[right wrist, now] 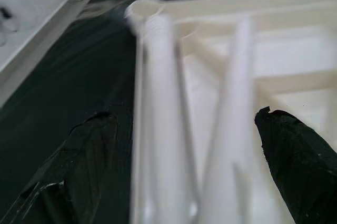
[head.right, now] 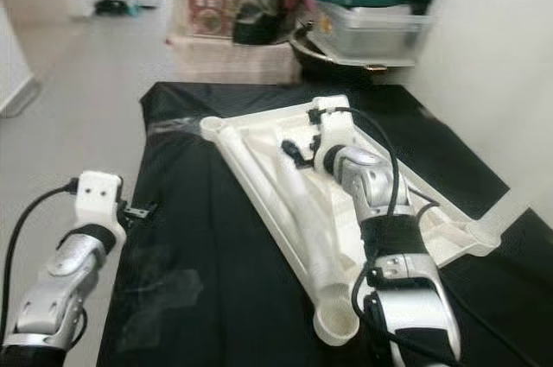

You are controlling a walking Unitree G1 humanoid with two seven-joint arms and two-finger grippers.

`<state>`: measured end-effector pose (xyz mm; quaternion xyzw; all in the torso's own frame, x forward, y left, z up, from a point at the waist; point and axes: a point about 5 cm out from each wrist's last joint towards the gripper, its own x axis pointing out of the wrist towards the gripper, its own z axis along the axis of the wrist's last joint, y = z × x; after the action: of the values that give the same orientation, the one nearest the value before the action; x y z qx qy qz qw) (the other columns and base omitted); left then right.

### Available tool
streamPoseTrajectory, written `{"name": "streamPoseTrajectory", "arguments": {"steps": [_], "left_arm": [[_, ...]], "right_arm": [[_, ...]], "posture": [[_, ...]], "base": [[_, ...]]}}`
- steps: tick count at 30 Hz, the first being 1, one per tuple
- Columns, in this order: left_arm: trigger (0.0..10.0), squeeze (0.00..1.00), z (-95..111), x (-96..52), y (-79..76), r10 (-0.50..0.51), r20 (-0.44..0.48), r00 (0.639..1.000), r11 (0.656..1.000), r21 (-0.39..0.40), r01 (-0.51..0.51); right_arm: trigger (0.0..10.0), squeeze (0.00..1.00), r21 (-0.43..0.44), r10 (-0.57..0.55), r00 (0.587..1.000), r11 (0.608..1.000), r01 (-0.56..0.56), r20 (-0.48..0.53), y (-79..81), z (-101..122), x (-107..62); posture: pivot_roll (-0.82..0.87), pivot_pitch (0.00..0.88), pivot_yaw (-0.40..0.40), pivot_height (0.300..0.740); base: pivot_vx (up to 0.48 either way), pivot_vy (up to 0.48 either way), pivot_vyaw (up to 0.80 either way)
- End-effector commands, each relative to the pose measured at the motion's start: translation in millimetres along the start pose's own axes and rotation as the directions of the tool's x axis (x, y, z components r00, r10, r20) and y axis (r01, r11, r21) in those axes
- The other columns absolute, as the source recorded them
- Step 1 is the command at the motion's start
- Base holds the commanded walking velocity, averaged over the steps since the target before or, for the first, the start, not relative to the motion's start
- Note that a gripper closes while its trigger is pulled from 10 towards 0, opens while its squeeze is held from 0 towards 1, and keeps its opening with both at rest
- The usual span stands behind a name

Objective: Building children table

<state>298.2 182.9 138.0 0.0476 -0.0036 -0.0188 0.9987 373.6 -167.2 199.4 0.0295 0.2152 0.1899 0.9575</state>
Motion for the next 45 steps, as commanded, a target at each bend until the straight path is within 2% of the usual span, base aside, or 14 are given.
{"name": "streamPoseTrajectory", "arguments": {"steps": [1,8,15,19,24,27,31,32,37,45], "left_arm": [[10.0,0.0,-6,-1.3,-2.3,-0.005,-0.024,1.0,1.0,0.006,0.005],[10.0,0.0,-5,-1.6,-1.2,0.0,-0.024,1.0,1.0,0.012,0.0],[10.0,0.0,-5,-1.9,-0.4,0.007,-0.024,1.0,1.0,0.016,-0.006],[10.0,0.0,-5,-1.7,-1.0,0.006,-0.026,1.0,1.0,0.017,-0.005],[10.0,0.0,-5,-1.4,-1.7,0.005,-0.027,1.0,1.0,0.018,-0.004],[10.0,0.0,-7,-1.2,-1.5,0.01,-0.036,0.999,1.0,0.025,-0.009],[10.0,0.0,-9,-1.5,-1.1,0.011,-0.048,0.999,0.999,0.034,-0.009],[10.0,0.0,-9,-1.5,-0.8,0.013,-0.05,0.999,0.999,0.039,-0.011],[10.0,0.0,-10,-1.3,0.4,0.02,-0.051,0.998,0.999,0.044,-0.017],[10.0,0.0,-11,-1.4,-0.6,0.019,-0.057,0.998,0.999,0.051,-0.016]], "right_arm": [[10.0,0.0,0.007,0.02,0.999,1.0,-0.019,-0.037,-1.5,1,-0.6],[10.0,0.0,-0.084,-0.044,0.992,0.996,0.034,-0.122,-15.8,-10,4.2],[10.0,0.0,-0.125,-0.039,0.982,0.992,0.015,-0.184,-15.5,-17,5.6],[10.0,0.0,-0.12,0.021,0.965,0.991,-0.054,-0.262,-5.5,-32,9.9],[10.0,0.0,-0.085,0.02,0.961,0.995,-0.045,-0.274,-4.8,-37,12.9],[10.0,0.0,-0.048,0.06,0.952,0.996,-0.078,-0.301,3.8,-44,15.5],[10.0,0.0,-0.041,0.076,0.943,0.995,-0.095,-0.325,5.7,-52,16.2],[0.0,0.0,-0.041,0.079,0.941,0.994,-0.098,-0.328,5.7,-56,15.8],[0.0,0.0,-0.068,0.097,0.935,0.99,-0.127,-0.34,9.2,-66,13.1],[0.0,0.0,-0.116,0.118,0.937,0.98,-0.164,-0.328,14.3,-69,11.8]], "posture": [[0.03,0.0,-0.104,0.74],[0.04,0.0,-0.115,0.74],[0.05,0.0,-0.117,0.74],[0.04,0.0,-0.122,0.74],[0.05,0.0,-0.127,0.74],[0.05,0.0,-0.129,0.74],[0.05,0.0,-0.129,0.74],[0.05,0.0,-0.134,0.74],[0.05,0.0,-0.136,0.74],[0.05,0.0,-0.134,0.74]], "base": [[0.0,0.0,0.0],[0.0,0.0,0.0],[0.0,0.0,0.0],[0.0,0.0,0.0],[0.0,0.0,0.0],[0.0,0.0,0.0],[0.0,0.0,0.0],[0.0,0.0,0.0],[0.0,0.0,0.0],[0.0,0.0,0.0]]}}
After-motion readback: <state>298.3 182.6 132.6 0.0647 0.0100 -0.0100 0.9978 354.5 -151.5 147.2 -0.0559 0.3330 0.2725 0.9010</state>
